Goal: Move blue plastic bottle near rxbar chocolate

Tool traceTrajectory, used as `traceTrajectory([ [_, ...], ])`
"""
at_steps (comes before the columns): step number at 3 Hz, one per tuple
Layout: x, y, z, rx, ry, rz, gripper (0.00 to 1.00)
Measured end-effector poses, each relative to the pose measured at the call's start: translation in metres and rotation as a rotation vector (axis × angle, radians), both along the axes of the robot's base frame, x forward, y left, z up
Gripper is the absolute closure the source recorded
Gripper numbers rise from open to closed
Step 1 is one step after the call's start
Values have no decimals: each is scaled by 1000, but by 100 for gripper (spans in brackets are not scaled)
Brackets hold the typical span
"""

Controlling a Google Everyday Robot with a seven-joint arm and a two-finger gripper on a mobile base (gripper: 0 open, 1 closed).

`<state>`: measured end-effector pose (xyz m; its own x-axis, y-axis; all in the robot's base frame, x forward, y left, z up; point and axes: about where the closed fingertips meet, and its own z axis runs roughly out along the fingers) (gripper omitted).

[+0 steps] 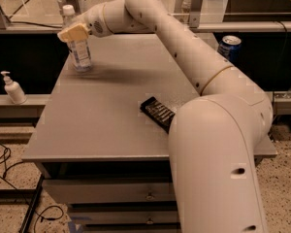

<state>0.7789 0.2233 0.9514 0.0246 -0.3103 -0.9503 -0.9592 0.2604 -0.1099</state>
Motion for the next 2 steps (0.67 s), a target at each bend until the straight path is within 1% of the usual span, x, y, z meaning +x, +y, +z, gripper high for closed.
traceTrajectory([
  [1,-6,-32,25,6,-20,-39,87],
  [2,-26,-77,54,1,-41,-73,100],
])
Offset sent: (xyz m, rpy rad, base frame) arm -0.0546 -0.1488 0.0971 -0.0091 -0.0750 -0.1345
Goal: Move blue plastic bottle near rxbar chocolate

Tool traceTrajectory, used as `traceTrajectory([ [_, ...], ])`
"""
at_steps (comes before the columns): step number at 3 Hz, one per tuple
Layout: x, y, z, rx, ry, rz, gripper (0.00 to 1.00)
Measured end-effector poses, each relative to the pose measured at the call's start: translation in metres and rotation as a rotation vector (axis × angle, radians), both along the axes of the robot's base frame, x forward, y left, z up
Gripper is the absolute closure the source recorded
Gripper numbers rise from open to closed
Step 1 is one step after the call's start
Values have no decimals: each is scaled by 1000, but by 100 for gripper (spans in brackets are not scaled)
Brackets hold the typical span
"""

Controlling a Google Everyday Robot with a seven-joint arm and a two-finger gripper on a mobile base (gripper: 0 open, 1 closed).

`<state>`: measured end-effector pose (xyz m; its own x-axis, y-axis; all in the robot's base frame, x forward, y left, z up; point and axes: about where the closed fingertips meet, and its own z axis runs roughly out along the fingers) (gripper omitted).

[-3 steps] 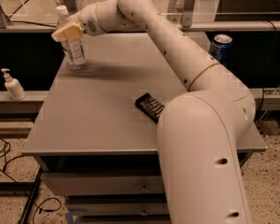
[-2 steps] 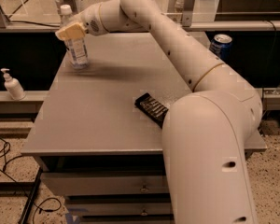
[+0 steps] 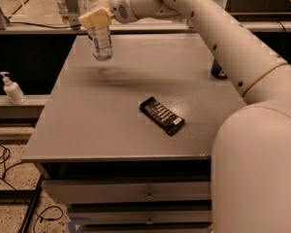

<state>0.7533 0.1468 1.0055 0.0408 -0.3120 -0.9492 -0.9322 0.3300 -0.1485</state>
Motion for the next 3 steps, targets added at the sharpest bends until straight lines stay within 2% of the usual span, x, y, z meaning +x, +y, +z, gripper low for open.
traceTrajectory([
  [1,-32,-44,22,18,-25,-42,100],
  [2,-71,-79,4,38,-3,-74,100],
  [3,-110,-103,-31,43,38,-80,100],
])
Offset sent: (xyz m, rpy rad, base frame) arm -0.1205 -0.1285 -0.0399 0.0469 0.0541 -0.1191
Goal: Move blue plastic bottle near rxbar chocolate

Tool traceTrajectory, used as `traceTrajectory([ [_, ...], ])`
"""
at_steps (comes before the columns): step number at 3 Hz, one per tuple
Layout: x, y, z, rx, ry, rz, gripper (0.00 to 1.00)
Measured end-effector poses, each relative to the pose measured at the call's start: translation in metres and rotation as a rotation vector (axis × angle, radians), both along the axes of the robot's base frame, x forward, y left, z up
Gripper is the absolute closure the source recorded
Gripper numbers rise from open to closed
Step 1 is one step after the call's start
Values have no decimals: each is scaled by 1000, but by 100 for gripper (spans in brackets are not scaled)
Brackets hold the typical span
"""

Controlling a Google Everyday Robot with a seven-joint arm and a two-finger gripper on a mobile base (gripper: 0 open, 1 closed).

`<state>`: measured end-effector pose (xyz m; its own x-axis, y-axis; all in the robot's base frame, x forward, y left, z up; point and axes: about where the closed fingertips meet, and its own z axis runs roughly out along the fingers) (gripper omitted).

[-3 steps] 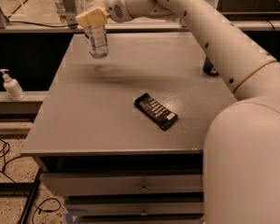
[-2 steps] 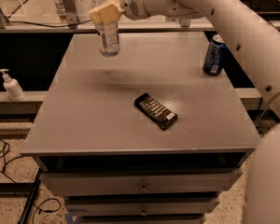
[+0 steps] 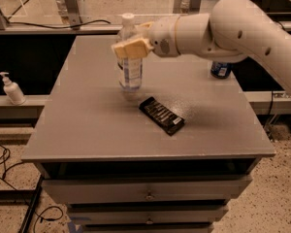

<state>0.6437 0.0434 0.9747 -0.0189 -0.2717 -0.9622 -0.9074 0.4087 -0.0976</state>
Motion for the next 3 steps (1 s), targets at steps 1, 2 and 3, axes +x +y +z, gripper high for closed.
traceTrajectory([
  [1,-25,-36,-29,-14,29,-39,100],
  [2,-33,-64,-40,-38,33,-70,100],
  [3,-33,-64,-35,-38,33,-71,100],
])
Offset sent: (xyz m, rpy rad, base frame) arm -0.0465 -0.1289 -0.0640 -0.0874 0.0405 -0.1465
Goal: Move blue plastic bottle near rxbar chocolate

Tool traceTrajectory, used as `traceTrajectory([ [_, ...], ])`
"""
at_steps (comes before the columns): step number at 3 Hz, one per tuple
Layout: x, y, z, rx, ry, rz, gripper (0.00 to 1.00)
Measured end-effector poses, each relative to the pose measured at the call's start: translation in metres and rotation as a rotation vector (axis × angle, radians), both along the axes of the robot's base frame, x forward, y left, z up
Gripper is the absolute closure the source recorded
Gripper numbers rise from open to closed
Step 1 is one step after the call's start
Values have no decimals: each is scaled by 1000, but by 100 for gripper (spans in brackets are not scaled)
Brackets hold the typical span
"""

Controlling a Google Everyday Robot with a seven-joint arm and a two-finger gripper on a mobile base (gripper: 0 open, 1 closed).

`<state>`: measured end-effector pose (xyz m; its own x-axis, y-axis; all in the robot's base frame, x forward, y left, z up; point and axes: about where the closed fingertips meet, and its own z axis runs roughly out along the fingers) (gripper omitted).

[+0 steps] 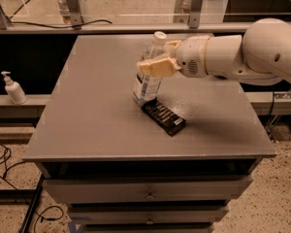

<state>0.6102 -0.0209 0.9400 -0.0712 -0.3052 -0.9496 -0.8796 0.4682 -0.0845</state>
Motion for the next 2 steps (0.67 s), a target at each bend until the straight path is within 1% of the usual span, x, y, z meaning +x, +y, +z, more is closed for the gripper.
traceTrajectory([
  [1,0,0,1,0,0,0,100],
  [2,4,0,0,-25,-31,38,100],
])
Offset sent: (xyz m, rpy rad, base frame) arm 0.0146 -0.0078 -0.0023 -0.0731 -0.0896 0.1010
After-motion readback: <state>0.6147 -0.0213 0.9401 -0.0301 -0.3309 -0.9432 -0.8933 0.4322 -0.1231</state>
